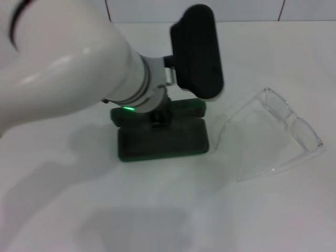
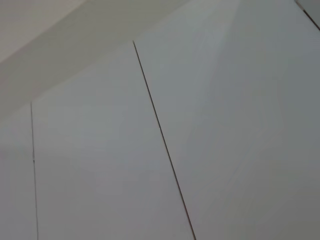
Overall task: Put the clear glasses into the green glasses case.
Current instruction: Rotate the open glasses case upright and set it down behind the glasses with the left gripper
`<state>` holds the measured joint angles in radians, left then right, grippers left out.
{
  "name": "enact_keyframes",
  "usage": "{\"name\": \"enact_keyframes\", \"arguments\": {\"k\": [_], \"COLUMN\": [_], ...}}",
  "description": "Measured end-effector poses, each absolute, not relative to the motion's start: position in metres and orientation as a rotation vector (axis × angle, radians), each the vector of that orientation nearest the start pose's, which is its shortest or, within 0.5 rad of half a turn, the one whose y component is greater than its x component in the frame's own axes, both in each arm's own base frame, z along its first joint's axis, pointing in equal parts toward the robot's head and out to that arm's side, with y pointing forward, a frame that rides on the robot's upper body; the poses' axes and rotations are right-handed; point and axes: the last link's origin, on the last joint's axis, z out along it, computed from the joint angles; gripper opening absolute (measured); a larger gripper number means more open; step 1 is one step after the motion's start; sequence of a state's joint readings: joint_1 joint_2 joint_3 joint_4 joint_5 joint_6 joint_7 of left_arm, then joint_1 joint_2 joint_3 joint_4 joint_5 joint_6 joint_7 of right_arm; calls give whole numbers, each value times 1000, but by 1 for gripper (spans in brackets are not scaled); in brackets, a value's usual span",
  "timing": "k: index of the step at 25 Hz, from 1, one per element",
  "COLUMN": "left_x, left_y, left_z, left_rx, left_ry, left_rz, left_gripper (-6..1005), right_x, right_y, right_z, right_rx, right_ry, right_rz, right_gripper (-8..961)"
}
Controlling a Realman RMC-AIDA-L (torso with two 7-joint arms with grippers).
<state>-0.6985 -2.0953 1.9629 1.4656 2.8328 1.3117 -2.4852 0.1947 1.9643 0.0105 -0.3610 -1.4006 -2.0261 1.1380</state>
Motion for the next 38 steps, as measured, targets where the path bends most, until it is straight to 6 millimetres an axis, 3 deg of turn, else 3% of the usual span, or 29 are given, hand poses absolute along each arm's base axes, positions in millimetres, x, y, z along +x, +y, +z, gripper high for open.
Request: {"name": "enact_keyframes", "arguments": {"k": [16, 38], "left_x": [-69, -80], "left_y": [336, 341], "left_z": [-107, -117], "left_rx": [-2578, -2573], "left_ry": [345, 357], "left_rz": [620, 669], "left_gripper": [239, 266], "right_x": [352, 355], "right_y": [201, 197], "right_z": [161, 159], "right_rx": [-1524, -1504], "right_ry": [329, 334], "right_rz": [1403, 1403], "right_gripper": [841, 833]}}
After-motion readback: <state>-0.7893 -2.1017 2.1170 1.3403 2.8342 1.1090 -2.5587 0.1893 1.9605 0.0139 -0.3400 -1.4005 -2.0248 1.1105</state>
